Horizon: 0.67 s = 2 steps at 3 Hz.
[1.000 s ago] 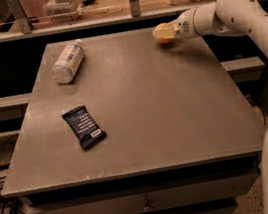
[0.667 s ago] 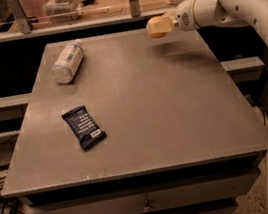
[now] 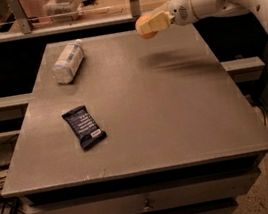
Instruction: Move orange near blue plastic bottle
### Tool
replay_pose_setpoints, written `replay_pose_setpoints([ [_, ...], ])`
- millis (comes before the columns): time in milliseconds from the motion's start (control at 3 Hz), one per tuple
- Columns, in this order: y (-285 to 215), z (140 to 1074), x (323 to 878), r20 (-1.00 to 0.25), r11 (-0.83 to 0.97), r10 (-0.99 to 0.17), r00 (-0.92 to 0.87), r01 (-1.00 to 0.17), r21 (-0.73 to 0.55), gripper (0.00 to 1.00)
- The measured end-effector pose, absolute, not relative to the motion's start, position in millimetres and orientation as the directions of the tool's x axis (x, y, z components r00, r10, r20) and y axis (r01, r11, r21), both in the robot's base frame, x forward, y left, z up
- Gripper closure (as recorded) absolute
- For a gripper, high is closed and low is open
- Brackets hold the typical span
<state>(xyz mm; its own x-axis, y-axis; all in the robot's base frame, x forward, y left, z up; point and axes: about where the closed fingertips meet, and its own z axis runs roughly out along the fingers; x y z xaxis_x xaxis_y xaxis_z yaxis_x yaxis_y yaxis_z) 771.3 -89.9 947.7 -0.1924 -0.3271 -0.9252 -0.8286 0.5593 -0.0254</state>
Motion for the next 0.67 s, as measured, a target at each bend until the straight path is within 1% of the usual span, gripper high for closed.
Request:
replay_pose_setpoints([
  [333,-89.7,947.6,771.3,-0.925,0.559,-0.327,-0.192,-0.829,-0.025,1.00],
  [667,-57.2,945.2,762.1,-0.923,0.511,-0.349,-0.164,-0.858,-0.040,1.00],
])
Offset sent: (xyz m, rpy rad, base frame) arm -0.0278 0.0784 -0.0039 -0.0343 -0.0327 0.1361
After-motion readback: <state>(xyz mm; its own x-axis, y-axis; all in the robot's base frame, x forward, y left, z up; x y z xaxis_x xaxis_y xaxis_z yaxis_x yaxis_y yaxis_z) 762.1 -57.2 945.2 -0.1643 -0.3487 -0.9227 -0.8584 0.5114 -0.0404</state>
